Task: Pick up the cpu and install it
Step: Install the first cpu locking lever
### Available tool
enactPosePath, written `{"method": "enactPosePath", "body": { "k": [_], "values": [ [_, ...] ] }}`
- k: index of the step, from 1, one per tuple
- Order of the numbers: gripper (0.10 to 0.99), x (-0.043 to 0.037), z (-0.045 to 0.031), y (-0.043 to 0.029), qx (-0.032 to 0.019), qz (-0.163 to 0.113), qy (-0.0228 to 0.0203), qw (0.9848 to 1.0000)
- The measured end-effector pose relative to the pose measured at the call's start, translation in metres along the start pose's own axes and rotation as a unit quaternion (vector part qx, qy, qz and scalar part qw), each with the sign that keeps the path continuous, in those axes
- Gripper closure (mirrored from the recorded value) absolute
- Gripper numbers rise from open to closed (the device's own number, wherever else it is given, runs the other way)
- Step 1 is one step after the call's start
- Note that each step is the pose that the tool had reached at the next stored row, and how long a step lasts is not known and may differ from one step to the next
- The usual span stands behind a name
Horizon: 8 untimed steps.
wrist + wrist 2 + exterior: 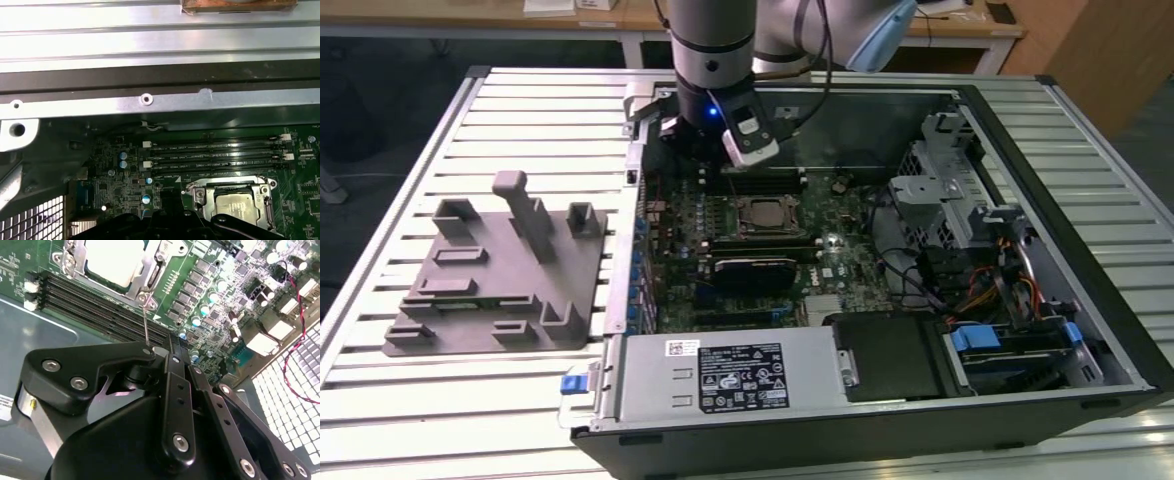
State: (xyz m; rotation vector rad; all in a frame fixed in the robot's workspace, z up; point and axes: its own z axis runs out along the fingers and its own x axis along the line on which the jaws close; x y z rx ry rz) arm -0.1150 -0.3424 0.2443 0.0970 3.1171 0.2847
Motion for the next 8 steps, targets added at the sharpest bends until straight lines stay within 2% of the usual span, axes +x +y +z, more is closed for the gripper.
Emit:
{"method": "enactPosePath", "body": {
  "k": [2, 6, 8],
  "values": [
    [0.980, 0.0012, 0.0000, -0.0001, -0.0047, 0.000, 0.0003, 1.0000],
    [0.980, 0.0021, 0.0000, -0.0003, -0.0224, 0.000, 0.0014, 0.9997],
    [0.980, 0.0021, 0.0000, -0.0003, -0.0266, 0.000, 0.0017, 0.9996]
  ]
}}
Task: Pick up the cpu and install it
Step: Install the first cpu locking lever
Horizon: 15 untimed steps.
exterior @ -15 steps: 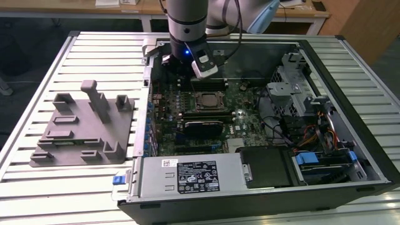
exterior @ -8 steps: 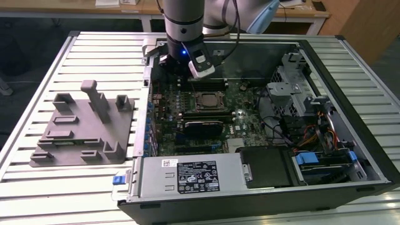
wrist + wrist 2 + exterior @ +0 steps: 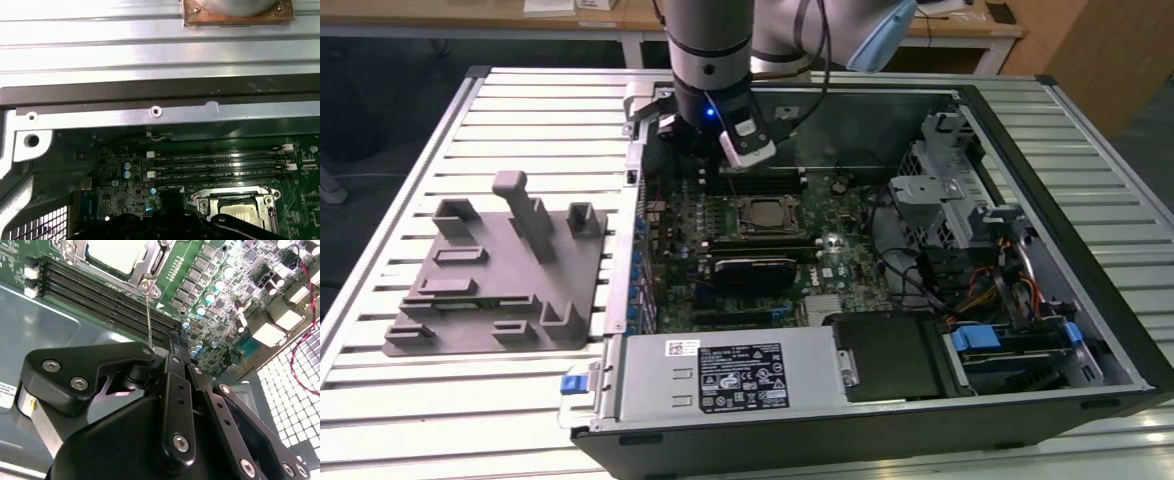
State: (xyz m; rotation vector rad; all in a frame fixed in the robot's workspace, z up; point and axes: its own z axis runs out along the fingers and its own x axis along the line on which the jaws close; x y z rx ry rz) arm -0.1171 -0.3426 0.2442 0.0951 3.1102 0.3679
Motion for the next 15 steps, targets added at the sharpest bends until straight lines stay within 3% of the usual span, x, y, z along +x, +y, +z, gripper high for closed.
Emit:
{"method": "enactPosePath", "body": {
  "k": [3, 7, 15],
  "values": [
    [0.980, -0.0025, 0.0001, 0.0001, -0.0002, 0.000, 0.0000, 1.0000],
    [0.980, -0.0122, 0.0002, 0.0007, -0.0002, 0.000, 0.0000, 1.0000],
    [0.980, -0.0397, 0.0006, 0.0023, -0.0001, 0.000, 0.0003, 1.0000]
  ]
}}
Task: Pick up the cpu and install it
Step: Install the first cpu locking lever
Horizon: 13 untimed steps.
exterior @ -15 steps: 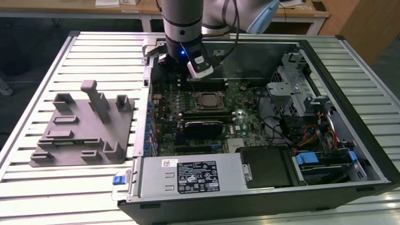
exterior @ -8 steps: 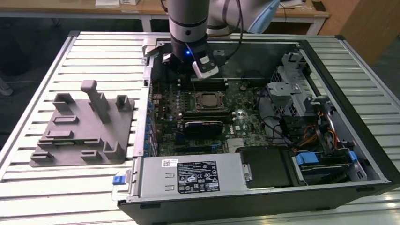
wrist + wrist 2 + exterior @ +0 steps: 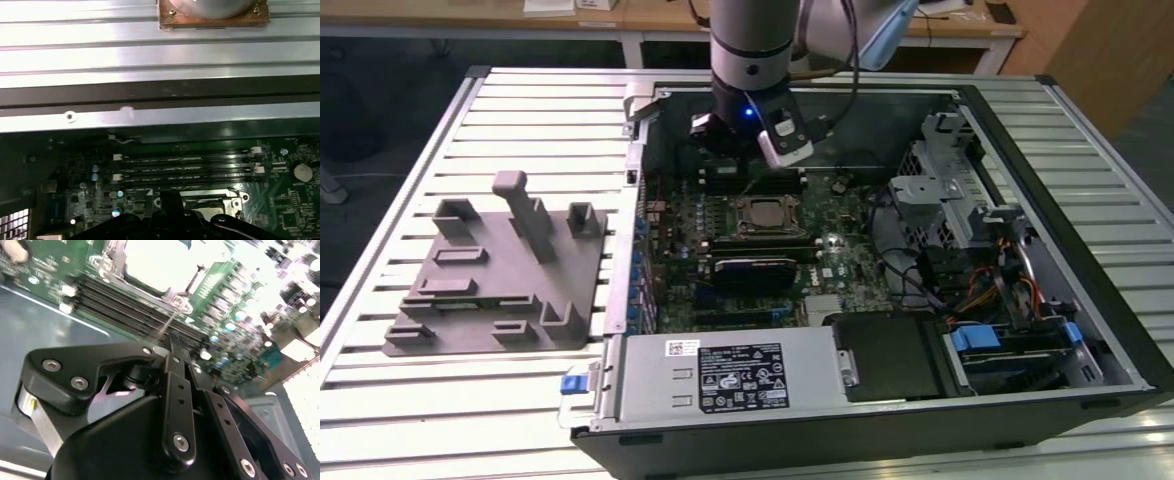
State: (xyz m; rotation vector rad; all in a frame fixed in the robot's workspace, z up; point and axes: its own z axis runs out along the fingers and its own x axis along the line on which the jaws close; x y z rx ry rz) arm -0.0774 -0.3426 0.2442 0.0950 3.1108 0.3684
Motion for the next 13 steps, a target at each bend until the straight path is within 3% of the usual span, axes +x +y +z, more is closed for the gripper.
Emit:
{"method": "enactPosePath", "body": {
  "k": [7, 13],
  "values": [
    [0.980, -0.0248, 0.0004, 0.0015, 0.0007, 0.000, 0.0003, 1.0000],
    [0.980, -0.0275, 0.0005, 0.0016, 0.0009, 0.000, 0.0002, 1.0000]
  ]
}}
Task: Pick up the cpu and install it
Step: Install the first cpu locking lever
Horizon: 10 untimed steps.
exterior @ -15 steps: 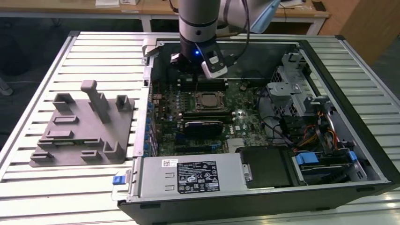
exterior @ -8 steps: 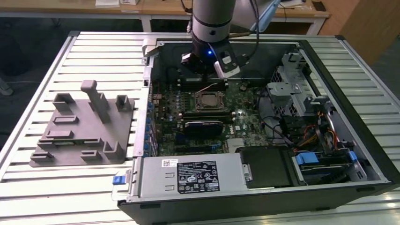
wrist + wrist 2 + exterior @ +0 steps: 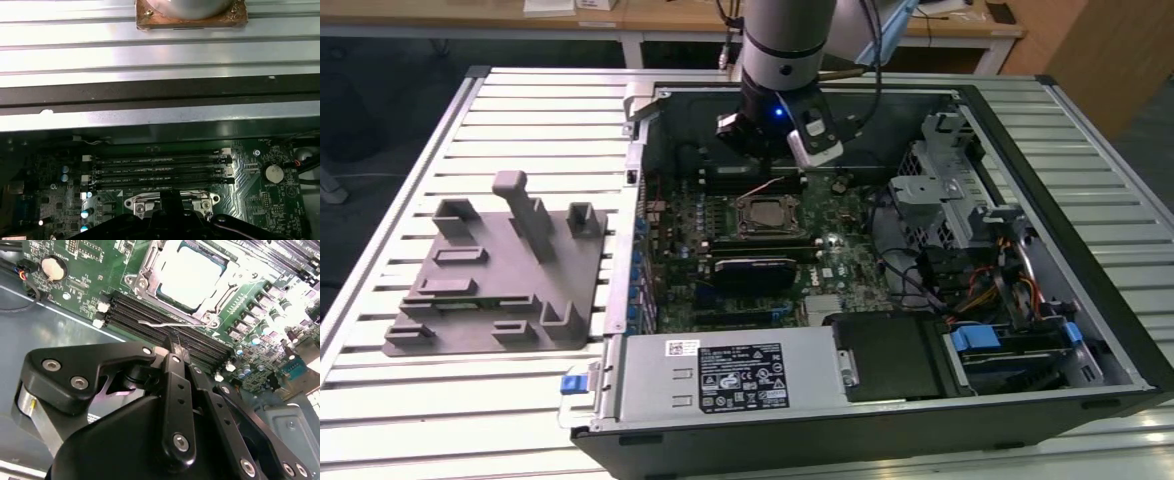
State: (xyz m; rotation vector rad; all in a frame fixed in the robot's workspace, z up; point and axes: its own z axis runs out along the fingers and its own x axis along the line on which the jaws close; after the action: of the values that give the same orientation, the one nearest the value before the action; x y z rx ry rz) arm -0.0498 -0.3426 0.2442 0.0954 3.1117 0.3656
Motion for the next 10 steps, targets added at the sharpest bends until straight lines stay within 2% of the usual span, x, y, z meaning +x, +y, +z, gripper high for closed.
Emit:
{"method": "enactPosePath", "body": {
  "k": [2, 3, 4, 5, 8, 10],
  "values": [
    [0.980, -0.0001, 0.0007, -0.0001, 0.0021, 0.000, -0.0010, 1.0000],
    [0.980, 0.0000, 0.0010, -0.0002, 0.0050, -0.001, -0.0029, 1.0000],
    [0.980, 0.0000, 0.0021, -0.0005, 0.0094, -0.002, -0.0080, 0.9999],
    [0.980, 0.0001, 0.0034, -0.0008, 0.0110, -0.003, -0.0134, 0.9998],
    [0.980, 0.0004, 0.0057, -0.0014, 0.0120, -0.005, -0.0214, 0.9997],
    [0.980, 0.0006, 0.0086, -0.0021, 0.0119, -0.005, -0.0237, 0.9996]
  ]
}}
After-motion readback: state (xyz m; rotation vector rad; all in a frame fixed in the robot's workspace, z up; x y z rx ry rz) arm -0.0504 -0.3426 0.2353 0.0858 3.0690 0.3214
